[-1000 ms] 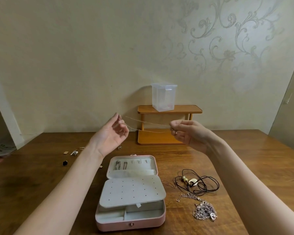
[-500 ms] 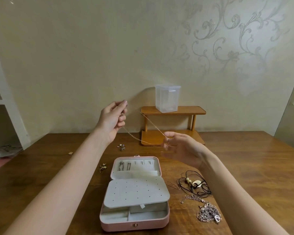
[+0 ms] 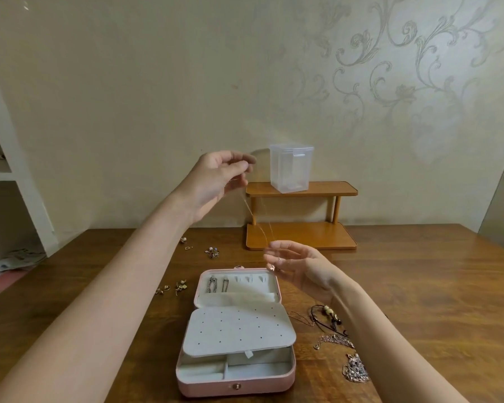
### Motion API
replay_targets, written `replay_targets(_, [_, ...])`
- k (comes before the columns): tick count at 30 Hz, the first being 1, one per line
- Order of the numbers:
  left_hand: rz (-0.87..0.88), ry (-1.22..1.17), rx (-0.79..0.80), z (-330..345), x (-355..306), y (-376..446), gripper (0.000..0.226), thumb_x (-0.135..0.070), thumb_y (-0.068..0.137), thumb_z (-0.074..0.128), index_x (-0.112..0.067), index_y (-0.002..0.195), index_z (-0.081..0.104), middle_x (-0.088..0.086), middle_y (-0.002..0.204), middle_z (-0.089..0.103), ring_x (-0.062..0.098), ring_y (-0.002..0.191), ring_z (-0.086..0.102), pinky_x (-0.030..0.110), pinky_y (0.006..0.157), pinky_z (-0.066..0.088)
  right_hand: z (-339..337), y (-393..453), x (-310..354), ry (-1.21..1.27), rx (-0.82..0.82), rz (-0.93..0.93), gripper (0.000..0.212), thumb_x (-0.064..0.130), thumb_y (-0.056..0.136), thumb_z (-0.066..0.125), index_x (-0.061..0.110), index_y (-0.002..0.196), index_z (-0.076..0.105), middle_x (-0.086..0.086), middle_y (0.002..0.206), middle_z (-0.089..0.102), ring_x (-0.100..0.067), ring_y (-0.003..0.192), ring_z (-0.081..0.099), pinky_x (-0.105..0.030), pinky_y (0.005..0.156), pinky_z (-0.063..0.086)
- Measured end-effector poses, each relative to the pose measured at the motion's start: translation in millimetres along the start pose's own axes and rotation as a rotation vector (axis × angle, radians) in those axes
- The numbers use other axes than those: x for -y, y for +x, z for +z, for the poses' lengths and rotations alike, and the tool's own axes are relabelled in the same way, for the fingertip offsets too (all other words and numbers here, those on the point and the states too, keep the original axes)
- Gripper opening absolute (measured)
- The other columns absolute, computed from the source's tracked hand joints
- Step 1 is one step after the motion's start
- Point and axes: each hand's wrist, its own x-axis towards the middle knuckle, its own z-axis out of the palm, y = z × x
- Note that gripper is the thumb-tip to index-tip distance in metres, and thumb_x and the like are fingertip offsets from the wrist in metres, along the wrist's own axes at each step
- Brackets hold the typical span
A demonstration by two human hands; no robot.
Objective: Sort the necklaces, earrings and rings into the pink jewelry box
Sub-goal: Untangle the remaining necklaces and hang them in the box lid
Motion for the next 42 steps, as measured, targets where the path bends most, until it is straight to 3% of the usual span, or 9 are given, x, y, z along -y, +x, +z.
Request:
replay_targets(7, [0.248,0.823,0.038,0.3,-19.9,-7.1,0.017,-0.003,0.087,0.058,-0.015,0.091,0.069,-0.006,0.078,0.066,0.004,0.073,0.066,0.015,0.075,0.053,7.6,5.8,-11.4,-0.467,-0.037,0.033,0.021,-0.01,0.08,0.06,0.004,0.096,0.061,-0.016,0.105,0.067,-0.023,0.098,0.065,-0.031,0.087,0.054])
replay_targets(11, [0.345,0.964,0.016,4.5,-16.0,-7.1,0.014,-0.002,0.084,0.062,-0.009,0.094,0.07,0.001,0.08,0.067,0.009,0.073,0.065,0.025,0.081,0.053,22.1,7.3,-2.8,-1.038,0.006,0.039,0.03,-0.005,0.084,0.058,0.003,0.114,0.059,-0.013,0.118,0.063,-0.021,0.107,0.06,-0.032,0.094,0.05])
replay_targets(14, [0.389,0.993,0.068,4.5,-16.7,-8.2,0.012,-0.005,0.084,0.064,-0.011,0.093,0.07,0.0,0.081,0.067,0.0,0.066,0.061,0.017,0.077,0.05,35.5,5.9,31.1,-1.416,0.065,0.095,0.059,0.012,0.084,0.064,0.012,0.137,0.04,-0.005,0.14,0.045,-0.021,0.126,0.046,-0.034,0.106,0.039])
replay_targets(19, [0.475,1.004,0.082,7.6,-19.6,-10.2,0.012,-0.007,0.084,0.065,-0.012,0.092,0.071,-0.009,0.074,0.06,0.005,0.07,0.059,0.021,0.078,0.05,73.2,-7.0,93.7,-0.903,0.038,-0.163,0.037,0.005,0.084,0.062,0.006,0.12,0.056,-0.009,0.109,0.065,-0.014,0.084,0.061,-0.022,0.069,0.051])
replay_targets(24, [0.51,0.81,-0.101,-0.7,-2.0,-13.3,0.014,-0.011,0.083,0.066,-0.012,0.097,0.07,-0.003,0.089,0.068,0.005,0.082,0.063,0.009,0.077,0.048,93.1,6.8,90.9,-0.793,-0.022,-0.266,0.011,0.002,0.089,0.056,-0.002,0.093,0.065,-0.01,0.071,0.064,-0.007,0.056,0.06,-0.015,0.059,0.054])
replay_targets(28, [0.1,0.658,-0.261,-23.2,50.4,-16.4,0.018,-0.02,0.092,0.056,-0.015,0.108,0.063,-0.003,0.102,0.063,0.01,0.092,0.058,0.01,0.071,0.041,93.5,19.0,81.5,-0.781,-0.083,-0.318,0.013,0.003,0.09,0.055,-0.002,0.086,0.066,-0.011,0.069,0.064,-0.006,0.051,0.06,-0.014,0.053,0.051])
replay_targets(30, [-0.193,0.81,-0.117,-34.8,92.3,-21.5,0.023,-0.017,0.095,0.048,-0.016,0.115,0.059,0.002,0.118,0.061,0.015,0.106,0.054,0.02,0.081,0.038,91.7,24.1,77.9,-0.728,-0.08,-0.337,0.015,0.002,0.091,0.053,-0.001,0.084,0.066,-0.011,0.068,0.063,-0.009,0.054,0.06,-0.015,0.056,0.052])
replay_targets(34, [-0.46,0.921,0.111,-39.7,144.2,-27.2,0.034,-0.017,0.095,0.045,-0.014,0.129,0.048,0.007,0.135,0.049,0.023,0.123,0.044,0.026,0.09,0.034,86.2,31.8,75.0,-0.685,-0.101,-0.335,0.015,0.002,0.092,0.051,-0.004,0.089,0.065,-0.008,0.066,0.062,-0.007,0.053,0.058,-0.014,0.056,0.051])
replay_targets(42, [-0.457,0.954,0.021,-45.5,172.7,-27.3,0.025,-0.007,0.091,0.046,-0.008,0.116,0.046,0.01,0.106,0.056,0.026,0.103,0.052,0.033,0.081,0.039,83.8,48.9,71.9,-0.647,-0.137,-0.329,0.018,0.003,0.092,0.051,-0.008,0.099,0.063,-0.01,0.067,0.061,-0.009,0.054,0.057,-0.015,0.057,0.05])
